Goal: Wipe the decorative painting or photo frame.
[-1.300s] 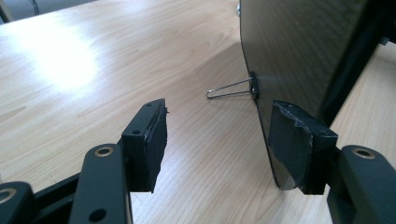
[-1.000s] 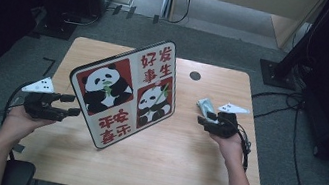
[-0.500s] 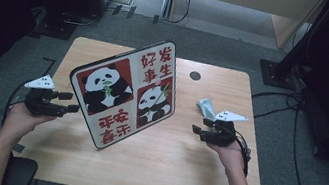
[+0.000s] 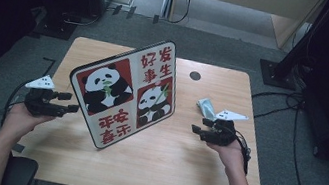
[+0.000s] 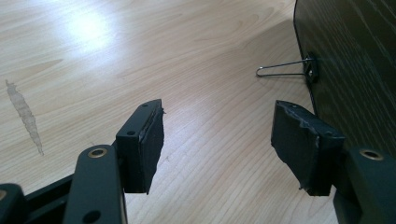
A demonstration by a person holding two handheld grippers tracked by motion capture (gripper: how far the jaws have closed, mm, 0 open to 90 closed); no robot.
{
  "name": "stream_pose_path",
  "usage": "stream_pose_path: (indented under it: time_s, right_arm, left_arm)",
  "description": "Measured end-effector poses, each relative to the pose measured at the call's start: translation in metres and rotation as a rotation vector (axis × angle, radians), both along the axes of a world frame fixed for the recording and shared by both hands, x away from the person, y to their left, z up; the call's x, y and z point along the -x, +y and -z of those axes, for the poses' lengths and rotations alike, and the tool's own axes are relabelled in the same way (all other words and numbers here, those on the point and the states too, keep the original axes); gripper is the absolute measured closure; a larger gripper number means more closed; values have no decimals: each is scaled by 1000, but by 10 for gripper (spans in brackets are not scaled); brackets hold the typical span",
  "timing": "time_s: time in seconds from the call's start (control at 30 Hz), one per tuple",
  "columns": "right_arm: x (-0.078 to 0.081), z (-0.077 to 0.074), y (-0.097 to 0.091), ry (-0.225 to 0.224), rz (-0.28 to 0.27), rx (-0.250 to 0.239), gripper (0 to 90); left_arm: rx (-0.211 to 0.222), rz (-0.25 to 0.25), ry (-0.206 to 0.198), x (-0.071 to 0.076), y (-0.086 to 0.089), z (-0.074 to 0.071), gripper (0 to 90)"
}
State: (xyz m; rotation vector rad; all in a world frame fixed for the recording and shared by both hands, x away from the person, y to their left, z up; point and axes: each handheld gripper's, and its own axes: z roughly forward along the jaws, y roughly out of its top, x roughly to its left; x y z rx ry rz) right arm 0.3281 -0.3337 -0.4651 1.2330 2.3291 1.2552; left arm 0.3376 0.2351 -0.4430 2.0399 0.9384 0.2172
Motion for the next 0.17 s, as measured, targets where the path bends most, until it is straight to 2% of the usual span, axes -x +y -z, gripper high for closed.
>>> stream_pose_path:
  time_s: [0.17]
  right_arm:
    - [0,0,-1,-7,4,14,408]
  left_arm:
    - [4,-5,28,-1,-1,2,332]
